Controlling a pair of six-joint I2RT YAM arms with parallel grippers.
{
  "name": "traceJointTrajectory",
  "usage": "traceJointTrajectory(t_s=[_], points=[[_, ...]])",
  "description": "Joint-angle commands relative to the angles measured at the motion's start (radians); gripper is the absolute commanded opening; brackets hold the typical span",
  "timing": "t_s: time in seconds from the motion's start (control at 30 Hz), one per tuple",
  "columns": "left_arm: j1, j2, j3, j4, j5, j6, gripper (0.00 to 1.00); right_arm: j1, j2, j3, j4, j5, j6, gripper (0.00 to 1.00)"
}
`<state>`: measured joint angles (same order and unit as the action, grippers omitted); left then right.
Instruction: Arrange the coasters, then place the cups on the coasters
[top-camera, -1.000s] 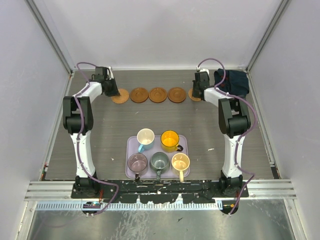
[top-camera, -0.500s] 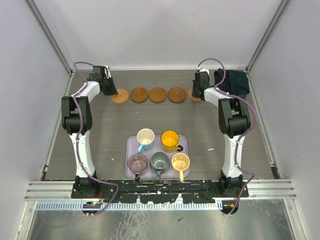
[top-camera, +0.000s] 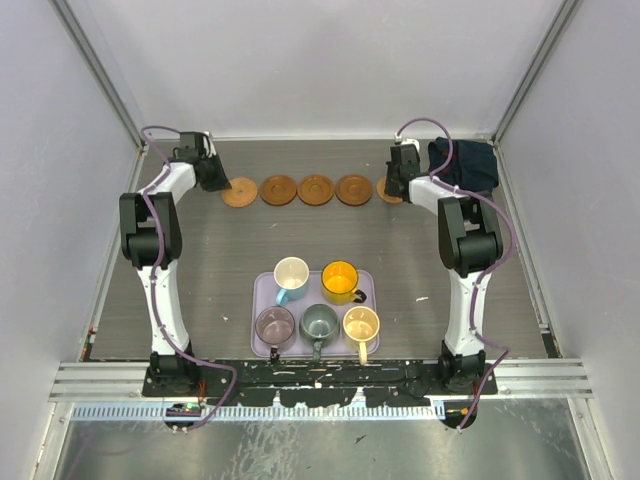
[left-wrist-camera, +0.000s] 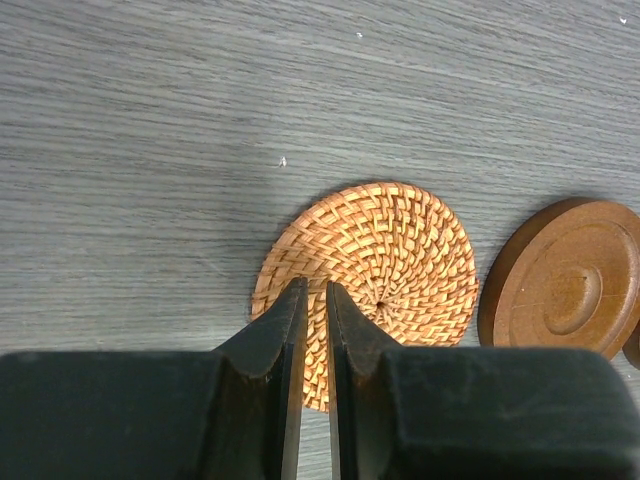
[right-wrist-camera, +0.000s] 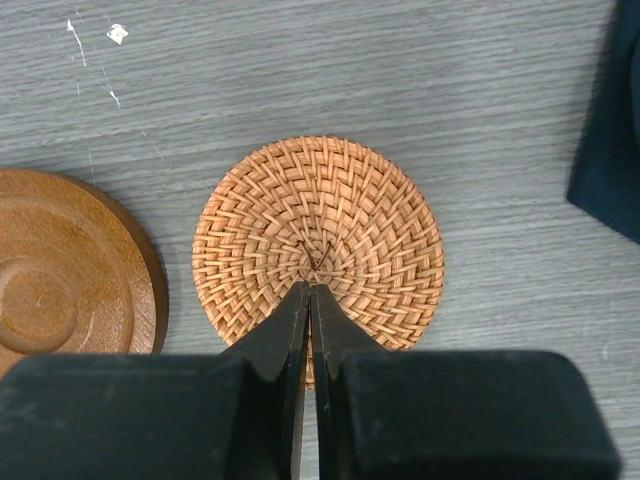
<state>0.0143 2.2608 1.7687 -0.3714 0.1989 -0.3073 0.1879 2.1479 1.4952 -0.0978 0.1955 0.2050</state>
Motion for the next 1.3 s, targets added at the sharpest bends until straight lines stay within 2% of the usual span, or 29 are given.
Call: traceJointTrajectory(t_s=[0.0,0.37,0.5,0.67,0.83,1.03,1.17,1.23,1.27], points=[[0.013,-0.024,0.004,0.042,0.022,-0.015,0.15,-0.005,-0.082,-0.026,0.002,-0.011,0.023,0.10],[0.016,-0.073,-0.039,0.150,0.034,-0.027,0.22,-0.003,-0.085,-0.033,0.028,-0.019,0.005,0.13],[0.016,-0.121,-0.092,0.212,0.029,-0.030,0.28,-0.002,-0.079,-0.005,0.050,-0.025,-0.022,0.18],[0.018,-0.189,-0.164,0.277,0.030,-0.033,0.32,-0.003,-0.073,0.036,0.067,-0.022,-0.043,0.19],[0.022,-0.243,-0.196,0.275,0.030,-0.035,0.34,-0.003,-0.066,0.049,0.066,-0.016,-0.057,0.19],[0.023,-0.338,-0.261,0.272,0.028,-0.032,0.34,-0.004,-0.146,-0.019,0.095,-0.021,-0.057,0.19],[0.023,-0.447,-0.346,0.283,0.013,-0.018,0.35,-0.004,-0.260,-0.101,0.118,-0.003,-0.046,0.19],[0.023,-0.513,-0.407,0.296,0.008,-0.012,0.35,-0.004,-0.329,-0.146,0.131,0.003,-0.025,0.24],[0.023,-0.547,-0.451,0.302,0.008,-0.013,0.35,-0.009,-0.360,-0.168,0.143,0.001,-0.008,0.34]])
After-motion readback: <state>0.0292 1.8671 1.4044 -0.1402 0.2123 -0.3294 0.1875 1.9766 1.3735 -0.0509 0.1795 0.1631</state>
